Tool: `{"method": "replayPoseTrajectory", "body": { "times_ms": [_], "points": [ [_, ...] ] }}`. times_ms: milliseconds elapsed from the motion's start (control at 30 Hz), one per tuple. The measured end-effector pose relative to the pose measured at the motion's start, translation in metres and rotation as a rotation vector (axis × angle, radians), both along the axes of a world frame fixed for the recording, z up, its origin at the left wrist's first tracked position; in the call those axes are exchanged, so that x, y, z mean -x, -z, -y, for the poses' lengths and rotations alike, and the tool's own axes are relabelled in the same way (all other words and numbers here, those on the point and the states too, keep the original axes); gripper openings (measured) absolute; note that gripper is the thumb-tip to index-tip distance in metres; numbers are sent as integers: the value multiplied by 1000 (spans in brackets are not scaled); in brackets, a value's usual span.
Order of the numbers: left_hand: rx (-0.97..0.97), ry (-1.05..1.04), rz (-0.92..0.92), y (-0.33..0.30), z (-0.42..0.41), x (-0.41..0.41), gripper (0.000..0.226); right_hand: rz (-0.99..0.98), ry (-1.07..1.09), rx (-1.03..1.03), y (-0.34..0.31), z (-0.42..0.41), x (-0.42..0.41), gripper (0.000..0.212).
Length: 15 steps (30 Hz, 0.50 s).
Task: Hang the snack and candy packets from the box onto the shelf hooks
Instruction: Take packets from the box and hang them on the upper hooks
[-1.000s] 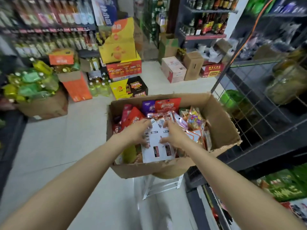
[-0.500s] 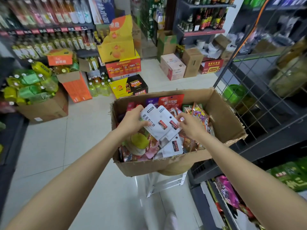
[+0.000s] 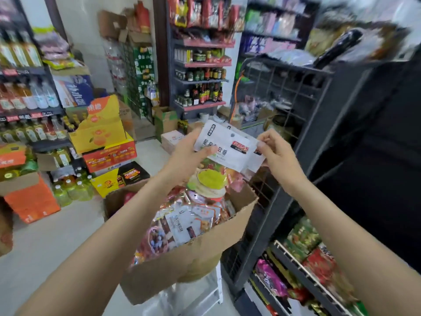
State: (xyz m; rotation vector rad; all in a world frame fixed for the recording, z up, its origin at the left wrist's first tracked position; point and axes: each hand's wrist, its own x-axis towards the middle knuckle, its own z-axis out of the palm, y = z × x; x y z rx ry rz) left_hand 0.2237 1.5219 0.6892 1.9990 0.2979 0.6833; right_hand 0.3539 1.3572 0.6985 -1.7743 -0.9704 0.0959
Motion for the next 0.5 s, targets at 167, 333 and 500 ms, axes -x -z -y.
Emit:
{"method": "replayPoseTrajectory", "body": {
  "times_ms": [167,333,500],
  "points": [
    [-45,226,175,-70,85,-45,26,72,197,-229,-79,112,0,24],
    [-83,299,338,-121,218,-81,18,89,420,-476,-125,245,10,18],
    [156,370,457,-154,372,-91,17,67,520,-581,-152,387,32,31]
  ]
}}
